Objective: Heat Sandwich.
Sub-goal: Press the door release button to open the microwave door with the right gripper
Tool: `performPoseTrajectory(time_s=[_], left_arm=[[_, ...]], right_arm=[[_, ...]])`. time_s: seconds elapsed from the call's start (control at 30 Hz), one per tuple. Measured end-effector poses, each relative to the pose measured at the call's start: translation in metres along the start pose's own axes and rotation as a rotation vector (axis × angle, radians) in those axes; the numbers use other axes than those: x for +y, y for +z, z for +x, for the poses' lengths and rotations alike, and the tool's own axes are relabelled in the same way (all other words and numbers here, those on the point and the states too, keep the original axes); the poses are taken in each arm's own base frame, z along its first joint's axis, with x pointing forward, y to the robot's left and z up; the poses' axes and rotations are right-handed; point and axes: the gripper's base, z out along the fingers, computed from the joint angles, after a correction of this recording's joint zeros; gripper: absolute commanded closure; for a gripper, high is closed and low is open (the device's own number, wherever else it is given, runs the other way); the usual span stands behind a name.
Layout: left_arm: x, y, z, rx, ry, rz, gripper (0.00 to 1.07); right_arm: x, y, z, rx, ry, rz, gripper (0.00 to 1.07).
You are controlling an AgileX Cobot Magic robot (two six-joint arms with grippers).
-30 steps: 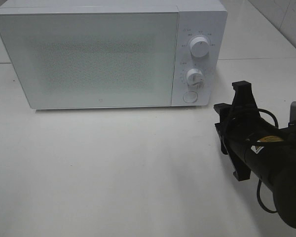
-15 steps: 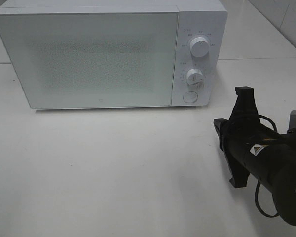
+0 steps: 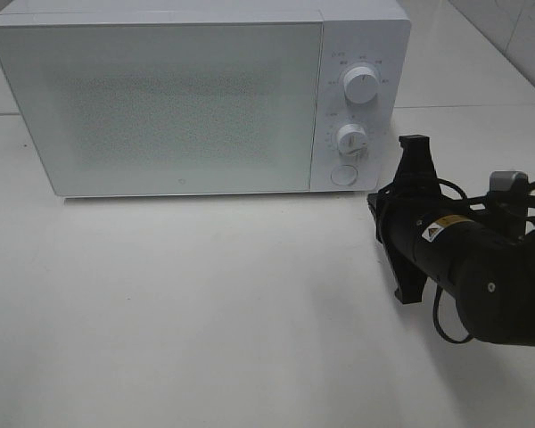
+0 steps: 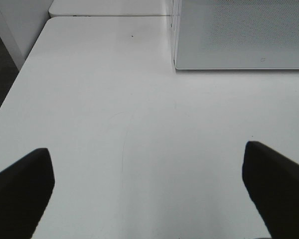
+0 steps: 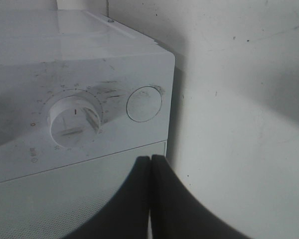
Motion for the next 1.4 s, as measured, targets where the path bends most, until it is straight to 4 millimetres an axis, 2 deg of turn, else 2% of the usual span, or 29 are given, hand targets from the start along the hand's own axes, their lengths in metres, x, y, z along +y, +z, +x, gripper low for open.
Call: performPoseTrajectory(time_s=[0.63, 0.8, 1.13, 1.4], left_arm=[[0.0, 0.0, 0.0, 0.0, 0.001, 0.0, 0.1], [0.0, 0.0, 0.0, 0.0, 0.001, 0.0, 0.1], [0.0, 0.0, 0.0, 0.0, 0.0, 0.0, 0.1], [0.0, 0.0, 0.0, 0.0, 0.0, 0.0, 0.1]], right_arm=[[-0.001, 0.056, 0.016, 0.007, 0.01, 0.027, 1.07], [0.006, 0.069, 0.012, -0.008, 0.032, 0.026, 1.07], [0.009, 0.088, 0.014, -0.014, 0.041, 0.008, 1.07], [0.006, 0.095, 0.013, -0.022, 0.043, 0.016, 1.07]])
